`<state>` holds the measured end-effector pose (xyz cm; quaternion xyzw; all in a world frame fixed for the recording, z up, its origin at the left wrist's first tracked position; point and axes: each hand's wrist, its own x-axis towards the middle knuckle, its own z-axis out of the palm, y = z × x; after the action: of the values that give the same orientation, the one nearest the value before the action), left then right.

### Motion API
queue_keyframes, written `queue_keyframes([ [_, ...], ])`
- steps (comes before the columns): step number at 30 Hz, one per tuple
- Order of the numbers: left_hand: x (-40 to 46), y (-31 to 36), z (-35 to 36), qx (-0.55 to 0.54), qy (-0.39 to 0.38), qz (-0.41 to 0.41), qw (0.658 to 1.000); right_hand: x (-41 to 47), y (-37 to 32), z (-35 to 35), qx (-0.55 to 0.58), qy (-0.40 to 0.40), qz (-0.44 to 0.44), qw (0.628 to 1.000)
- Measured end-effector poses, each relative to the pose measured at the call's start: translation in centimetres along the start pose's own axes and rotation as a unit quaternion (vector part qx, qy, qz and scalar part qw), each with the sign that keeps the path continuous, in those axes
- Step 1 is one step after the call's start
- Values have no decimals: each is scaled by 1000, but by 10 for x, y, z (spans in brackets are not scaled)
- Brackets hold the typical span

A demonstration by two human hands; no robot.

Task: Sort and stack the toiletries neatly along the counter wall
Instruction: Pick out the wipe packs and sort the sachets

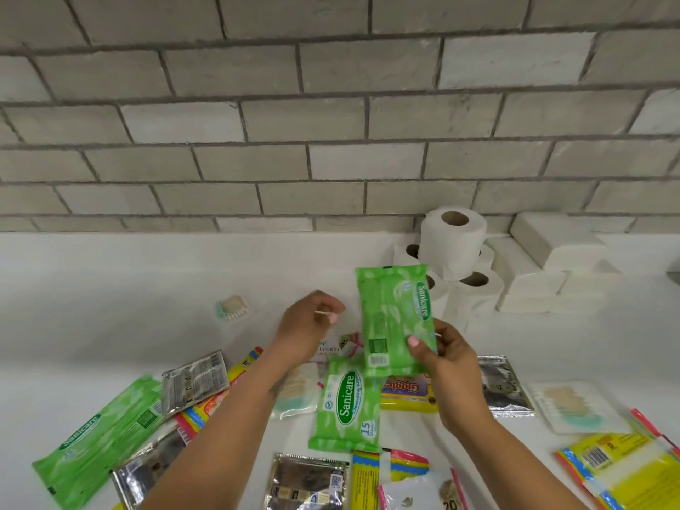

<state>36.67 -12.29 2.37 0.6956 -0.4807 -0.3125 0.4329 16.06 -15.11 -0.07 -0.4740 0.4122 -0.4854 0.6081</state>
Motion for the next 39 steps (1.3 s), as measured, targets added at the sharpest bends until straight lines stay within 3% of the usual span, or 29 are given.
queue_keyframes([
  [1, 1, -1, 2, 136, -72, 52, 987, 2, -2, -4, 3, 15, -9, 1000],
  [2, 2, -1, 5, 254, -158, 101, 949, 5, -3, -8, 6, 26, -15, 1000],
  [4, 1, 4, 17, 426, -289, 170, 840, 9, -6, -12, 12, 36, -18, 999],
  [7, 0, 16, 31, 564, -356, 250, 701, 12, -6, -13, 14, 39, -21, 999],
  [9, 2, 20, 36, 591, -365, 282, 662, 12, -6, -13, 11, 39, -23, 999],
  [11, 6, 20, 39, 593, -370, 295, 651, 13, -5, -14, 8, 42, -25, 999],
  [20, 13, 20, 41, 551, -393, 254, 691, 14, -9, -15, 19, 50, -23, 998],
  [26, 16, 27, 35, 566, -413, 218, 679, 12, -16, -12, 27, 47, -34, 998],
  [30, 20, 23, 19, 565, -393, 202, 697, 13, -22, -13, 35, 61, -51, 996],
  [35, 34, 25, -23, 456, -368, 83, 806, 19, -36, -13, 39, 92, -104, 990],
  [39, 51, 15, -53, 301, -277, 23, 912, 23, -48, -14, 34, 136, -165, 976],
])
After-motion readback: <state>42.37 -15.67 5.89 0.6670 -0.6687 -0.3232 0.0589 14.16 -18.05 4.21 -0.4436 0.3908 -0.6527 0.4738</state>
